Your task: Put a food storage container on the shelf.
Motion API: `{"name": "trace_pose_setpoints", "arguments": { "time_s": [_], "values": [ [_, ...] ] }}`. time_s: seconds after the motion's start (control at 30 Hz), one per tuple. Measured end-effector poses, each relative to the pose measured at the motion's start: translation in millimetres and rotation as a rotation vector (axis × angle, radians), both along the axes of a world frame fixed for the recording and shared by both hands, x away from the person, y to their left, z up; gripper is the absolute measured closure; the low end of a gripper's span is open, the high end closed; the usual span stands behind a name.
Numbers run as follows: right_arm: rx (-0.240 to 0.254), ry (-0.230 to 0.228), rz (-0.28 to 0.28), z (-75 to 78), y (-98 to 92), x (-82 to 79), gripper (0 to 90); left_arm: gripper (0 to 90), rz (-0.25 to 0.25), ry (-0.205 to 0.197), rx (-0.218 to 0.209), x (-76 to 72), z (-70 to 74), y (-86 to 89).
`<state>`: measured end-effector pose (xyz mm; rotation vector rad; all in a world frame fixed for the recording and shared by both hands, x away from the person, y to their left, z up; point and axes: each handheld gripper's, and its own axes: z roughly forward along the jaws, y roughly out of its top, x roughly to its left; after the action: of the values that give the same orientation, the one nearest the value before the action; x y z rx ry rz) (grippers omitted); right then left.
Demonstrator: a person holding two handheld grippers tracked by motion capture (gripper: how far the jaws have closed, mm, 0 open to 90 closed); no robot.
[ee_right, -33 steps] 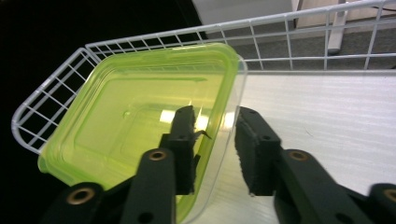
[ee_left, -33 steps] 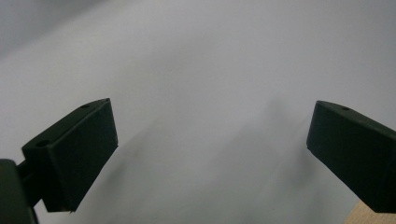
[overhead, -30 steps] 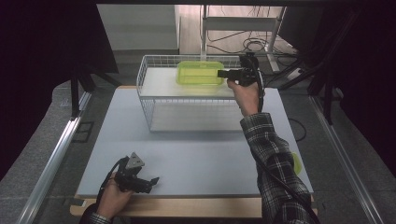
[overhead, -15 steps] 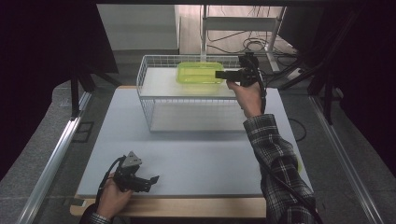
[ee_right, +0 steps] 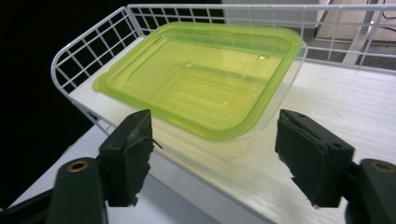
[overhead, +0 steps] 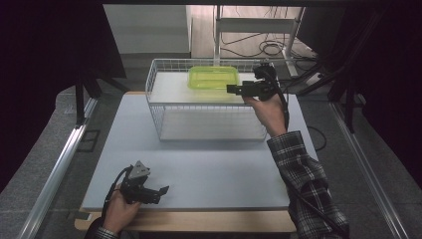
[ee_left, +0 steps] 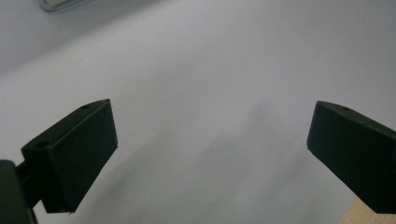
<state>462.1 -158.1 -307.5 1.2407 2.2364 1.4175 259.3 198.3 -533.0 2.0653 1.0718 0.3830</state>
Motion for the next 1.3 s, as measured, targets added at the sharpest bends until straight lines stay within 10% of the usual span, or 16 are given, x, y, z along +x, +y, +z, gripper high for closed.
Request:
{"name": "trace_pose_setpoints", "arguments": {
  "time_s": [1.3],
  "values": [
    [-0.110,-0.063,0.164,-49.3,-17.9,-68.5,5.7,2.5,-0.026,0.017,0.038,-0.1,-0.9,-4.9]
  ]
}}
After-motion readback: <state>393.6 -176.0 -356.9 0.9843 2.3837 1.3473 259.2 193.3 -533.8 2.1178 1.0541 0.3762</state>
